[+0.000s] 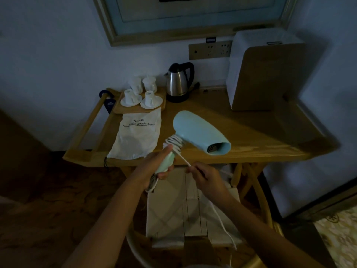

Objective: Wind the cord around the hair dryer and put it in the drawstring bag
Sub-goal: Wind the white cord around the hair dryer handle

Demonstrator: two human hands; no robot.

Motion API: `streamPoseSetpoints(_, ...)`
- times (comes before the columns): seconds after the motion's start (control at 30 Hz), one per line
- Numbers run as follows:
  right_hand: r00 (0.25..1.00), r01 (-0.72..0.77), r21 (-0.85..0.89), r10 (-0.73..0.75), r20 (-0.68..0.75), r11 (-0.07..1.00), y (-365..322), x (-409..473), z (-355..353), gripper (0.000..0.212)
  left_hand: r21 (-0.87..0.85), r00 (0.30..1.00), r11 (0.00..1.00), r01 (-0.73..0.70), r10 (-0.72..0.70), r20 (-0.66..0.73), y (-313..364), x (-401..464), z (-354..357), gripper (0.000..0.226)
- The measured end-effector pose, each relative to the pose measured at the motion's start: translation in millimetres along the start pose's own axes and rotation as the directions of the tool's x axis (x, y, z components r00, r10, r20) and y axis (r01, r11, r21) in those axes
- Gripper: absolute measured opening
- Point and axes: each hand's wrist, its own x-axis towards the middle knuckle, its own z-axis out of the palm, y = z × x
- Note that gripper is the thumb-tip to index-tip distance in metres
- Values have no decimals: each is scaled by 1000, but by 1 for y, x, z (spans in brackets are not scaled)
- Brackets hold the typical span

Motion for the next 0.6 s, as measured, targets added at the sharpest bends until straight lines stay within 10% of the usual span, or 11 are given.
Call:
streamPoseSetpoints(0.27,922,-226,329,93,376,917,5,-4,-12,28,-41,993,999,-25,20,-117,6,6,-8,58)
streamPoseSetpoints(0.6,871,-365,152,279,404,919,-5,32,-44,22,-311,949,950,-13,109,295,22,-13,-26,51)
